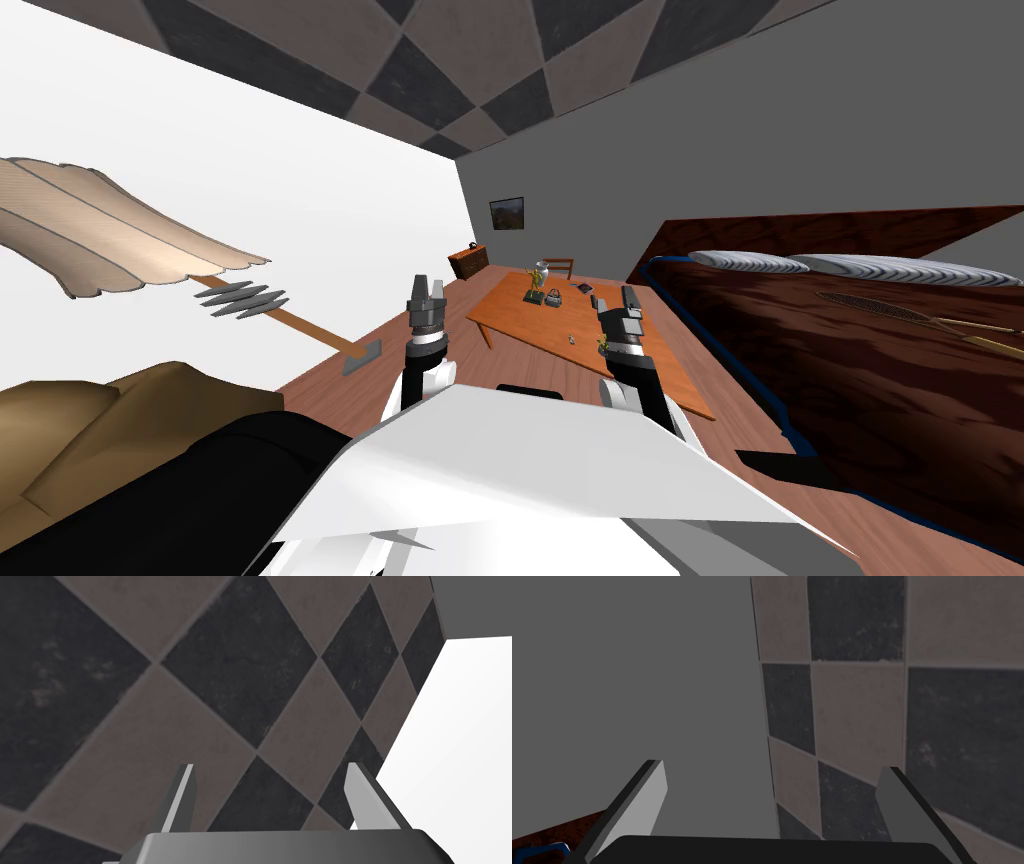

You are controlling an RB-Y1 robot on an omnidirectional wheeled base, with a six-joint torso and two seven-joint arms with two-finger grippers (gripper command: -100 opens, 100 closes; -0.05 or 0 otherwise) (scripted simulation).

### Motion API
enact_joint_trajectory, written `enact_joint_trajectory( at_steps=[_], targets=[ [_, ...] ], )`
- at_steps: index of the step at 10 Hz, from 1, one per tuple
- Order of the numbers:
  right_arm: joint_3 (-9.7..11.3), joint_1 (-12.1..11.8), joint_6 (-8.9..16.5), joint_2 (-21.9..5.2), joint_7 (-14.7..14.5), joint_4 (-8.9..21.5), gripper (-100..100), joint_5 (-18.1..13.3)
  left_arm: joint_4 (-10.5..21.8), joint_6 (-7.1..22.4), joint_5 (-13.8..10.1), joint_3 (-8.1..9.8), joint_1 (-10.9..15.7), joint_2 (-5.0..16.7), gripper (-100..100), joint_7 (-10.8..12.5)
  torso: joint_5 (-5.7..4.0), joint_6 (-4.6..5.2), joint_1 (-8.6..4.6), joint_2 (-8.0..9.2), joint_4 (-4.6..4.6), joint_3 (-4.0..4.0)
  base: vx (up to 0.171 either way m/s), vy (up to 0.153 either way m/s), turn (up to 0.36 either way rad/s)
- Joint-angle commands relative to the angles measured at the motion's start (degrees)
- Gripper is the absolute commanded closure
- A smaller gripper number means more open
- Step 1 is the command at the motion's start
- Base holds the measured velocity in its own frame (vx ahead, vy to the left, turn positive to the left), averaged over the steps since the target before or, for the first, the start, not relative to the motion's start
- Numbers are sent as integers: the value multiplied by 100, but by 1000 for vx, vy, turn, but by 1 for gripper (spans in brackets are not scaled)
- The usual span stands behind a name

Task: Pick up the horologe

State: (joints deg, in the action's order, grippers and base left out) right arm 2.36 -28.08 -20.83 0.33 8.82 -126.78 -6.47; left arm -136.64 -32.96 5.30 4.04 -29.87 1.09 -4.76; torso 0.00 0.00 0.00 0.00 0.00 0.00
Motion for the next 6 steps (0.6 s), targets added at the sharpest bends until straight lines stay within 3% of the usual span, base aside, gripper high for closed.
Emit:
enact_joint_trajectory(
  at_steps=[1, 6],
  targets=[
    [0, 16, 16, -173, -56, 70, -100, -51, 0, 0, 0, 0, 0, 0, 0, 0, 0, 0, 0, 0, 0, 0, 0, 0, 0],
    [8, 113, 130, -675, -508, 588, -100, -447, 0, 0, 0, 0, 0, 0, 0, 0, -1, 0, -3, 8, 2, 4, -19, 1, 18]
  ],
)
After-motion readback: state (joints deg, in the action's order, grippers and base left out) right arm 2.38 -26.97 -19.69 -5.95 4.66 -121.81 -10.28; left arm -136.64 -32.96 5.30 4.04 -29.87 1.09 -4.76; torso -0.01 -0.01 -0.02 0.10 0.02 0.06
